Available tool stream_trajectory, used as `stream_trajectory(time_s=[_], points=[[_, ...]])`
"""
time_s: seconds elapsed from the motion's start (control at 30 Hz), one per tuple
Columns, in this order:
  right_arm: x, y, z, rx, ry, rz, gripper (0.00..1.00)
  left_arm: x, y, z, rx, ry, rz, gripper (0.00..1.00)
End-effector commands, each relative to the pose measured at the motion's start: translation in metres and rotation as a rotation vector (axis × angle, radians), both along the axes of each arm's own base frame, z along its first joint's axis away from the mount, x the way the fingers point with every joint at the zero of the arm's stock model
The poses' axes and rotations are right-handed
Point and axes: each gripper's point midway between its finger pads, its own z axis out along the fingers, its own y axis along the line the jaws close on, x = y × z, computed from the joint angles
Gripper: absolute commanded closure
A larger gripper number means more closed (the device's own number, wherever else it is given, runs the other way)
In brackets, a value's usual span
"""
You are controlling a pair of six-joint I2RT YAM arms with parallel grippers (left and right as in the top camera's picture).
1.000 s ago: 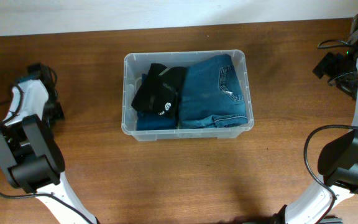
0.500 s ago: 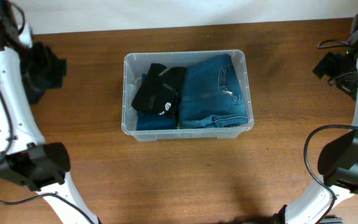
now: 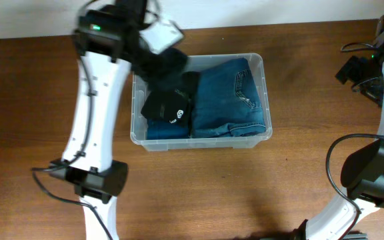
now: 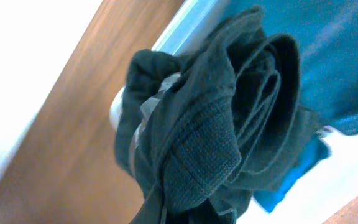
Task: Pack container
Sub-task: 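Carry the black garment into the bin's right side and release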
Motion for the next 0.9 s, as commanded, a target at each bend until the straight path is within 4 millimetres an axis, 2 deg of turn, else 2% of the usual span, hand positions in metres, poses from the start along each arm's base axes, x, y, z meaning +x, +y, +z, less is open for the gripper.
stream_trajectory(time_s=[0.0, 0.2, 0.4, 0.43, 0.5, 0.53, 0.57, 0.6, 0.63, 0.73, 0.87], points=[[-0.001, -0.001, -0.003, -0.004, 0.012, -0.003, 0.02, -0.009, -0.036, 0.007, 0.018, -0.054, -0.182, 0.99], [-0.001, -0.002, -0.003, -0.005, 0.012, -0.003, 0.02, -0.037, -0.095, -0.02, 0.05, 0.0, -0.377, 0.99], [-0.001, -0.001, -0.003, -0.004, 0.012, -0.002, 0.02, -0.057, -0.14, -0.064, 0.122, 0.041, -0.582, 1.0], [-0.001, -0.001, -0.003, -0.004, 0.012, -0.003, 0.02, -0.06, -0.15, -0.079, 0.134, 0.044, -0.617, 1.0], [-0.001, -0.001, -0.003, -0.004, 0.012, -0.003, 0.02, -0.061, -0.157, -0.095, 0.146, 0.057, -0.63, 0.98], [-0.001, -0.001, -0.003, -0.004, 0.012, -0.003, 0.01, -0.063, -0.158, -0.103, 0.16, 0.068, -0.632, 0.75], [-0.001, -0.001, -0.003, -0.004, 0.012, -0.003, 0.02, -0.064, -0.156, -0.11, 0.177, 0.08, -0.632, 0.47], [-0.001, -0.001, -0.003, -0.004, 0.012, -0.003, 0.02, -0.065, -0.153, -0.117, 0.197, 0.093, -0.628, 0.29], [-0.001, -0.001, -0.003, -0.004, 0.012, -0.002, 0.02, -0.065, -0.149, -0.121, 0.215, 0.102, -0.624, 0.01], [-0.001, -0.001, -0.003, -0.004, 0.012, -0.002, 0.01, -0.062, -0.137, -0.127, 0.285, 0.103, -0.6, 0.01], [-0.001, -0.001, -0.003, -0.004, 0.012, -0.002, 0.01, -0.058, -0.136, -0.114, 0.29, 0.07, -0.59, 0.01]])
